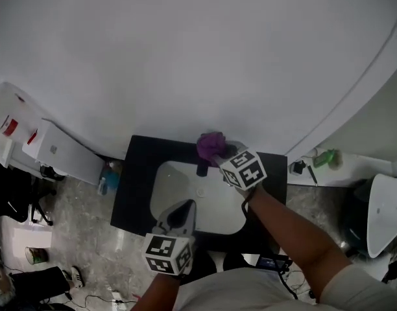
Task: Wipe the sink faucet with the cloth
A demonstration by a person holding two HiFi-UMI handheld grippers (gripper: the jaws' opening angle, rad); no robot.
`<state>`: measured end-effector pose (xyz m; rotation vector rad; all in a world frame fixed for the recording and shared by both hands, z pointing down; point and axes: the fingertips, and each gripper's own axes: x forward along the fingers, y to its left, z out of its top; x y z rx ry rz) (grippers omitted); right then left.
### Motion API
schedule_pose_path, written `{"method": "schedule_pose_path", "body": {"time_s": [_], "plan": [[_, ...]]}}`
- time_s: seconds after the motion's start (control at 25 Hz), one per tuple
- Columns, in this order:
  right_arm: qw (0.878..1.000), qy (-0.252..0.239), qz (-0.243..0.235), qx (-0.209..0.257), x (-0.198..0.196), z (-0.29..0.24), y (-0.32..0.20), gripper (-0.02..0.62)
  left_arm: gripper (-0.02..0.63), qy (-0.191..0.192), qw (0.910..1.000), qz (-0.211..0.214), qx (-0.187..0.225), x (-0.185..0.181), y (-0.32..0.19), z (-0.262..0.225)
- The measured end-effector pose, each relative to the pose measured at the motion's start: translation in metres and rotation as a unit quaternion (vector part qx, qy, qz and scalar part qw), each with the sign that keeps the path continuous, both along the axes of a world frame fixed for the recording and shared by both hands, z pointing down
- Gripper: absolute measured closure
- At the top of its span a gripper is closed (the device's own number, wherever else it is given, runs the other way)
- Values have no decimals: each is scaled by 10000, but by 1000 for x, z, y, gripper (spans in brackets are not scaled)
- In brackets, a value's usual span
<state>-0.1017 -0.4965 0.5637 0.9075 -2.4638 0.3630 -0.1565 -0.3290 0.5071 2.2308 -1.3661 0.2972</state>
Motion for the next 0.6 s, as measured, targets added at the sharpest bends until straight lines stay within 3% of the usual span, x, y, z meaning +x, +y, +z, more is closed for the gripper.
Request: {"method": "schedule_pose_path", "body": {"time_s": [0.12, 0.2, 0.32, 0.48, 0.6], "plan": [[9988, 384, 24, -298, -18, 37, -57, 514, 600, -20, 9998, 113, -156, -5, -9, 11], [9977, 474, 80, -478, -22, 58, -67, 514, 600, -23, 9997, 138, -221, -9, -13, 17], [9982, 302, 44, -509, -24, 68, -37, 517, 600, 11, 9997, 77, -242, -20, -21, 23], [9946, 258, -342, -950, -28, 85, 37, 517, 600, 73, 9997, -2, -227, -31, -28, 23], [9980, 65, -28, -632, -23, 67, 2, 517, 600, 52, 9998, -36, -177, -38, -32, 20]]}}
